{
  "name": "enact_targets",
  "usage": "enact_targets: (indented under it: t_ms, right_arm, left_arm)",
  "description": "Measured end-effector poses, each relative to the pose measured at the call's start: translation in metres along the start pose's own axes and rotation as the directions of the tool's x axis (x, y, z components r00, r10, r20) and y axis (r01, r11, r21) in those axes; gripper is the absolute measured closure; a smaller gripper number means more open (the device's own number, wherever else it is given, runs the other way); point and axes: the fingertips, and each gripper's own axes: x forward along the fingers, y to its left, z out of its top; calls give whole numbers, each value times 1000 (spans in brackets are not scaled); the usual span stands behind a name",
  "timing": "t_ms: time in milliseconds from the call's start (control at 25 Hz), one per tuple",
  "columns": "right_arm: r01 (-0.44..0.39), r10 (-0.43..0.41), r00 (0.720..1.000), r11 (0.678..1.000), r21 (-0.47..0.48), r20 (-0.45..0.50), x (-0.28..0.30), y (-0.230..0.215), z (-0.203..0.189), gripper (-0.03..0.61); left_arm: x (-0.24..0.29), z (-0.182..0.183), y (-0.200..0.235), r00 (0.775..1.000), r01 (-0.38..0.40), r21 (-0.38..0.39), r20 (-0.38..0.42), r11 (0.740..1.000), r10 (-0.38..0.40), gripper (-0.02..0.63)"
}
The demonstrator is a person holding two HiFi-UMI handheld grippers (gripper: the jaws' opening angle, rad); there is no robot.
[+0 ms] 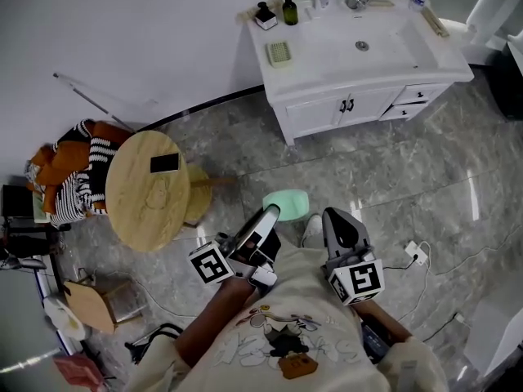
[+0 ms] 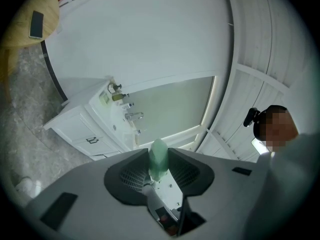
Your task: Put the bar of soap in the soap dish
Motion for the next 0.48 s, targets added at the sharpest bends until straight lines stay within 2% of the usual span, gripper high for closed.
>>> enact_targets:
  t_ms: [280, 480]
  right_arm:
    - [-76, 77, 996, 997, 9, -50, 16, -9, -8, 569]
    - [-60, 59, 996, 998, -6, -67, 33, -26, -5, 569]
  left_arm:
    - [18, 6, 5, 999, -36, -21, 30, 999, 36, 480]
    - [34, 18, 16, 998, -43, -38, 43, 998, 44, 480]
